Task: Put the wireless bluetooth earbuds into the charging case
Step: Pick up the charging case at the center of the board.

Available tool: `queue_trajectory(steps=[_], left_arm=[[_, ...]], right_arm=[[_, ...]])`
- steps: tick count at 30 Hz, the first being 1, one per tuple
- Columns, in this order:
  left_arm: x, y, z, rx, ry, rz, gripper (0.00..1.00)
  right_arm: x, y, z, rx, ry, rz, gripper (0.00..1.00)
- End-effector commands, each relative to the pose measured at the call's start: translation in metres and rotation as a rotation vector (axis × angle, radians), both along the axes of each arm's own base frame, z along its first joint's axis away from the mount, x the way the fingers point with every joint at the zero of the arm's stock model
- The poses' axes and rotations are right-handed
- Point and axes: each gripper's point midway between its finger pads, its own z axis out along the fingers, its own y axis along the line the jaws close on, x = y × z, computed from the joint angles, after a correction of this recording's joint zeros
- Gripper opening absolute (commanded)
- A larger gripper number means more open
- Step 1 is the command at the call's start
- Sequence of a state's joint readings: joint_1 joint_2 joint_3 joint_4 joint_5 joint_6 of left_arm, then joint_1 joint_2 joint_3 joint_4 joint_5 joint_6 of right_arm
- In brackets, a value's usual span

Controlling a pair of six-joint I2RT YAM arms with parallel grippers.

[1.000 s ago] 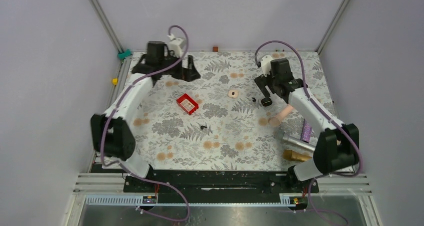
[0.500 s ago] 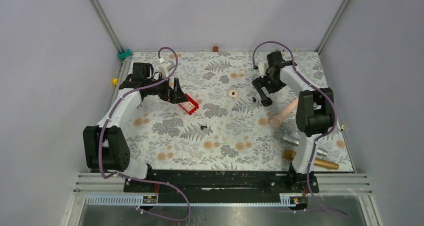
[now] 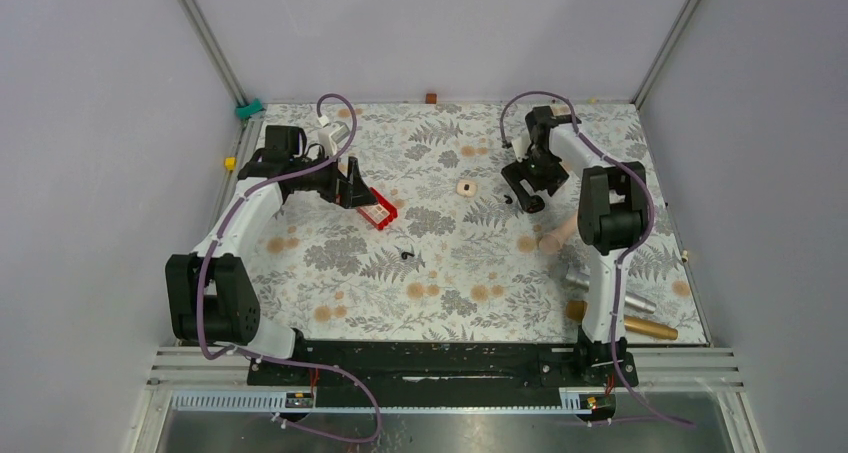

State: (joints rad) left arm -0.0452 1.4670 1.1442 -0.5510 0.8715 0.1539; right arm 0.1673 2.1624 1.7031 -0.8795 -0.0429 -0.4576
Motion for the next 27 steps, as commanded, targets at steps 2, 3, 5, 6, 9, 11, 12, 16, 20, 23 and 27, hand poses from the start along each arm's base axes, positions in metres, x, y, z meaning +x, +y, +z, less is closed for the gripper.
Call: queue_trajectory(steps=[2, 3, 5, 6, 9, 11, 12, 16, 20, 23, 27], left_arm=[[0.000, -0.002, 0.020, -0.023, -0.084, -0.027, 0.98], [0.000, -0.002, 0.020, -0.022, -0.084, -0.025, 0.99], [0.000, -0.002, 0.020, -0.020, -0.086, -0.023, 0.99], [0.001, -0.002, 0.021, -0.018, -0.088, -0.022, 0.99], [0.000, -0.002, 0.022, -0.021, -0.090, -0.022, 0.99], [0.000, -0.002, 0.024, -0.022, -0.093, -0.021, 0.99], [0.000, -0.002, 0.024, -0.021, -0.094, -0.021, 0.99], [-0.001, -0.001, 0.026, -0.016, -0.104, -0.018, 0.99], [-0.001, -0.001, 0.027, -0.017, -0.109, -0.020, 0.99], [0.000, -0.001, 0.027, -0.018, -0.108, -0.021, 0.99], [0.000, -0.001, 0.025, -0.013, -0.103, -0.017, 0.99]], right_arm=[[0.003, -0.003, 0.014, -0.029, 0.054, 0.008, 0.90], [0.004, -0.003, 0.014, -0.030, 0.060, 0.008, 0.89], [0.003, -0.003, 0.015, -0.033, 0.079, 0.004, 0.88], [0.004, -0.002, 0.015, -0.034, 0.086, 0.007, 0.88], [0.003, -0.002, 0.015, -0.039, 0.123, 0.017, 0.87], [0.004, -0.002, 0.016, -0.041, 0.139, 0.020, 0.87], [0.004, -0.002, 0.016, -0.043, 0.148, 0.027, 0.87], [0.001, 0.001, 0.015, -0.053, 0.158, 0.173, 0.99], [0.001, -0.007, 0.017, -0.078, 0.035, 0.359, 0.99], [-0.005, -0.011, 0.020, -0.085, -0.005, 0.528, 0.99], [-0.005, -0.011, 0.017, -0.088, -0.065, 0.722, 0.99]])
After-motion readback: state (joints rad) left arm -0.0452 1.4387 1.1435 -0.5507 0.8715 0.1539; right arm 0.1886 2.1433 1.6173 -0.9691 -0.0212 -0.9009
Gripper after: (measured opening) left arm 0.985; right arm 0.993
